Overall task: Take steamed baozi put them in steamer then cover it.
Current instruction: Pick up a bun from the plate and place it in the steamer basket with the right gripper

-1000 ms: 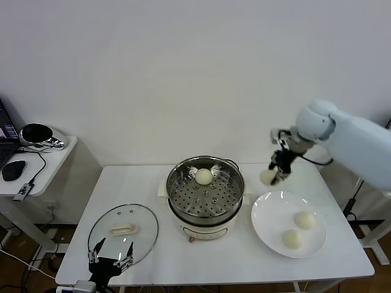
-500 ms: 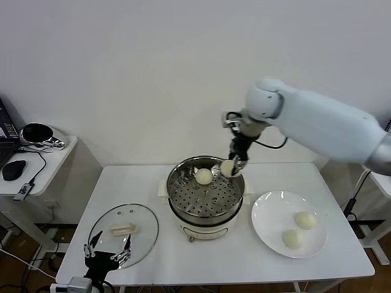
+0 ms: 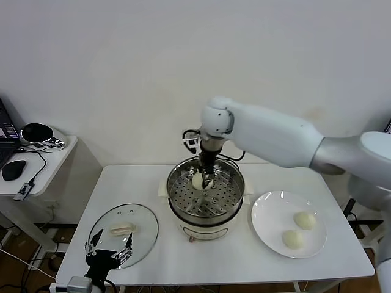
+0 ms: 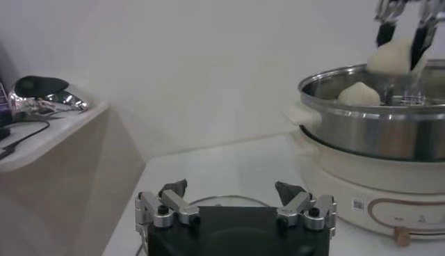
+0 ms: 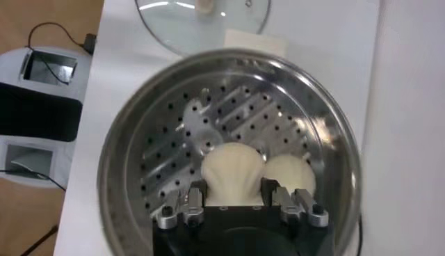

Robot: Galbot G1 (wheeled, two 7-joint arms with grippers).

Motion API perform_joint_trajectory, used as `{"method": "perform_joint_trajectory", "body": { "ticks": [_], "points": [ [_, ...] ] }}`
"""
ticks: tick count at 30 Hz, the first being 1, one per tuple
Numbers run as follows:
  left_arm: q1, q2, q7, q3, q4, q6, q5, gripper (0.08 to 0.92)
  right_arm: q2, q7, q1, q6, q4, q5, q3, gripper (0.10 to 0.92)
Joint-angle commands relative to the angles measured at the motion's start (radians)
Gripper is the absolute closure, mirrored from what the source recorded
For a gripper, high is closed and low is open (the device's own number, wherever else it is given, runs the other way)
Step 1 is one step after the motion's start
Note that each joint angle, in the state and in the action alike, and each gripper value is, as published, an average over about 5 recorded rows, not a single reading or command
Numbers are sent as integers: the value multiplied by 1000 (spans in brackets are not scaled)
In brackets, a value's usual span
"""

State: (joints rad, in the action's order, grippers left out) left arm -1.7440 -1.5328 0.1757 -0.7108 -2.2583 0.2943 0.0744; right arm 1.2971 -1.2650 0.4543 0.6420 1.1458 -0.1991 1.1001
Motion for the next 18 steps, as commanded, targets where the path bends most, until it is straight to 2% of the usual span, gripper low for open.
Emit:
{"method": "perform_joint_trajectory", "body": {
  "ticks": [1, 9, 18],
  "points": [
    [-1, -1, 0, -1, -5, 1, -3, 177, 91, 26, -73, 9, -84, 31, -19, 533],
    [10, -3, 0, 4, 15, 1, -4, 177, 147, 38, -100, -2, -147, 45, -32, 533],
    [20, -5, -1, 6, 22, 1, -7, 177, 145, 39, -110, -6, -141, 53, -41, 522]
  ]
}}
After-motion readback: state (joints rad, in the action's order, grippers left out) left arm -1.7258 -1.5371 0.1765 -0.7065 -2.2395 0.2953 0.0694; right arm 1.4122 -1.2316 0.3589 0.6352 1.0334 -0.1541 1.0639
